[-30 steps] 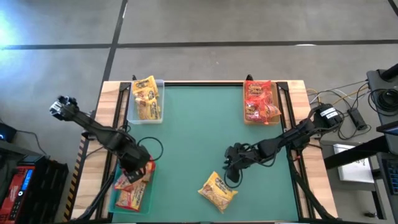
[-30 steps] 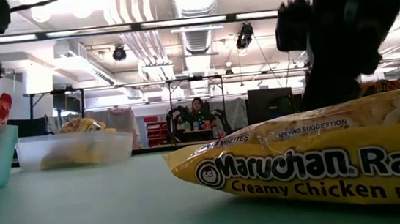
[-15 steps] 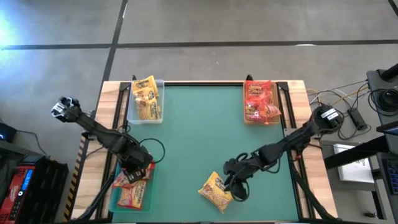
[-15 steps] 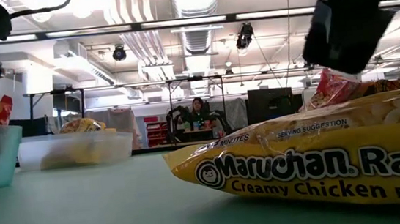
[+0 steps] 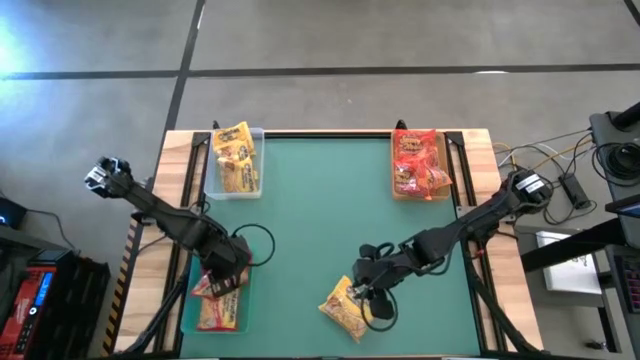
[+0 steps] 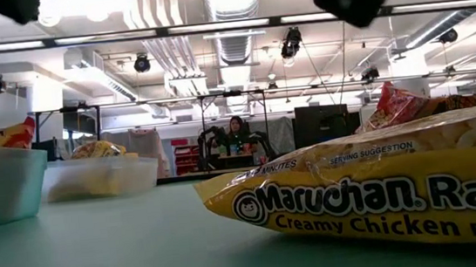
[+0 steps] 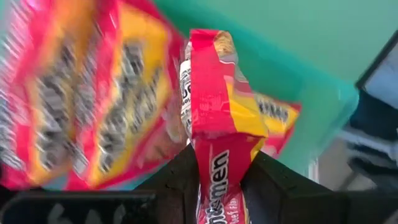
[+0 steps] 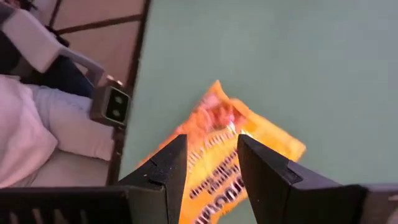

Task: Sort Maruchan noodles
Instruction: Put the red noodle pack into the green bin

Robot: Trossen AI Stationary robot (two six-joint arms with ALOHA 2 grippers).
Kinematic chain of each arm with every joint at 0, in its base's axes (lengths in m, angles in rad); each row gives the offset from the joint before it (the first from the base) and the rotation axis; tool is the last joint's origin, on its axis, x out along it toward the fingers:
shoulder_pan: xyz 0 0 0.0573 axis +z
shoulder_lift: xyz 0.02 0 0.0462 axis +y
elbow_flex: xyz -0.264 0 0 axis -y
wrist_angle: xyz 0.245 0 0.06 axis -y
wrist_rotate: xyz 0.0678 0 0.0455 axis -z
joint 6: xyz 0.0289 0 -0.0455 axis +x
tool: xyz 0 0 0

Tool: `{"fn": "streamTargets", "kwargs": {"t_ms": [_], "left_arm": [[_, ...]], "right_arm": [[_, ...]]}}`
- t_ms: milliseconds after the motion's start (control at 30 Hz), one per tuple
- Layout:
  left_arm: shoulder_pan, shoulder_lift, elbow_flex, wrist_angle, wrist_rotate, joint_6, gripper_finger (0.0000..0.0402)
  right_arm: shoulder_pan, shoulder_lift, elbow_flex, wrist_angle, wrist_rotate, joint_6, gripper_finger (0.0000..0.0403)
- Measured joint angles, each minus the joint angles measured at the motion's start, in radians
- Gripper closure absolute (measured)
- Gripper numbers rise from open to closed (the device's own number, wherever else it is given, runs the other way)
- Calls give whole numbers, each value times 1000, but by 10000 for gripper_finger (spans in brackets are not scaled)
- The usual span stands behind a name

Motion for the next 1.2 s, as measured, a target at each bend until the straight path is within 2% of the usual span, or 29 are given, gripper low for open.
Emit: {"fn": "streamTargets", "kwargs": {"t_ms": [167, 467, 600, 867, 1200], "left_arm": [[1, 0, 23, -8, -105, 28, 317], [0, 19, -32, -8, -108, 59, 317], [-6, 18, -51, -9, -109, 27, 317], [-9, 17, -53, -35, -116, 53, 317], [-18, 2, -53, -50, -142, 47, 317]], "right_arm": [[0, 0, 73, 3, 0, -143, 271], [0, 0, 197, 5, 0, -149, 271], [-3, 0, 219, -27, 20, -246, 271], [-96, 2, 140, -119, 46, -160, 271], [-189, 1, -87, -58, 33, -26, 271]]}}
